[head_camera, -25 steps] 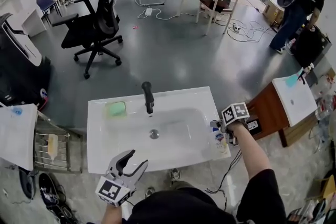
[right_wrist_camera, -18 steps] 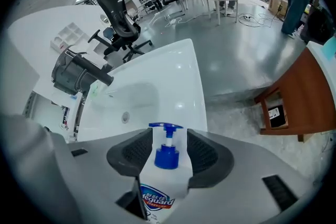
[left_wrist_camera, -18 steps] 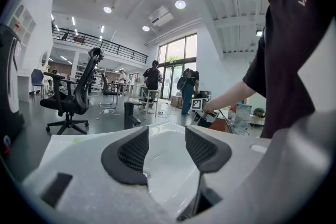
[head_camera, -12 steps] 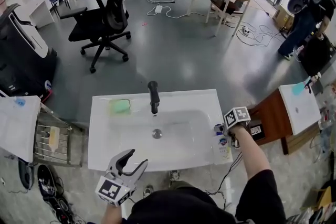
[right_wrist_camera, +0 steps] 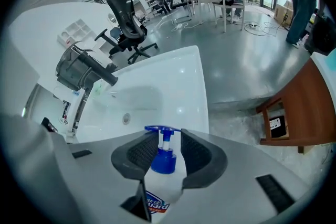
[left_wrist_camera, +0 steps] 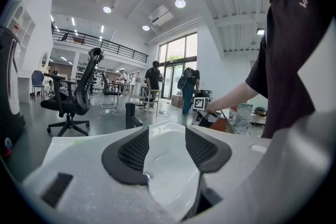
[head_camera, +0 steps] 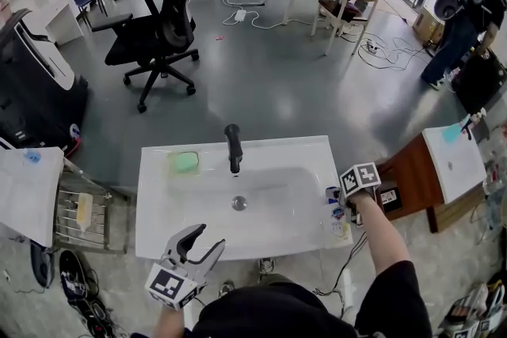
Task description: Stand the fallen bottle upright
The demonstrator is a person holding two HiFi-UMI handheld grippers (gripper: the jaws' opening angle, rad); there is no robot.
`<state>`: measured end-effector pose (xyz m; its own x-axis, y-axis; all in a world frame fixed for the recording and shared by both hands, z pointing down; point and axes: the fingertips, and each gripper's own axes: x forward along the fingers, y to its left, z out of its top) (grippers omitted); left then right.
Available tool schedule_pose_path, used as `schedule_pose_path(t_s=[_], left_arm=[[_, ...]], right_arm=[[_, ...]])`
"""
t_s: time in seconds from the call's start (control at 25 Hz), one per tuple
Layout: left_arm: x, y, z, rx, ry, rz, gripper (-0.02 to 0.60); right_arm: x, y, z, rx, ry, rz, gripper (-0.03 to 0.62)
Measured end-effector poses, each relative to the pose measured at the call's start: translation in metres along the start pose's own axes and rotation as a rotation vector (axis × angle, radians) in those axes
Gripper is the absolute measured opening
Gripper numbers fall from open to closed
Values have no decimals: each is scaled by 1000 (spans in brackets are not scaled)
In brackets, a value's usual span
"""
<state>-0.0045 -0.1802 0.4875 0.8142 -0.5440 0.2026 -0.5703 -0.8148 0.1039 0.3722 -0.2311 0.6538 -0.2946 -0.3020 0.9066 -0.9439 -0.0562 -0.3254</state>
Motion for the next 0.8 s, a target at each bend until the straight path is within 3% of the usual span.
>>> schedule_pose_path(t_s=[0.24, 0.48, 0.8], left_arm=[[1, -3, -1, 0, 50, -21, 218], [1, -2, 1, 0, 26, -21, 218], [-3, 1, 5, -2, -1, 9, 218]], right_arm=[[-24, 10, 29, -2, -141, 2, 124], [-42, 19, 53, -35, -262, -32, 118], [-64, 44, 95, -181, -387, -93, 117]])
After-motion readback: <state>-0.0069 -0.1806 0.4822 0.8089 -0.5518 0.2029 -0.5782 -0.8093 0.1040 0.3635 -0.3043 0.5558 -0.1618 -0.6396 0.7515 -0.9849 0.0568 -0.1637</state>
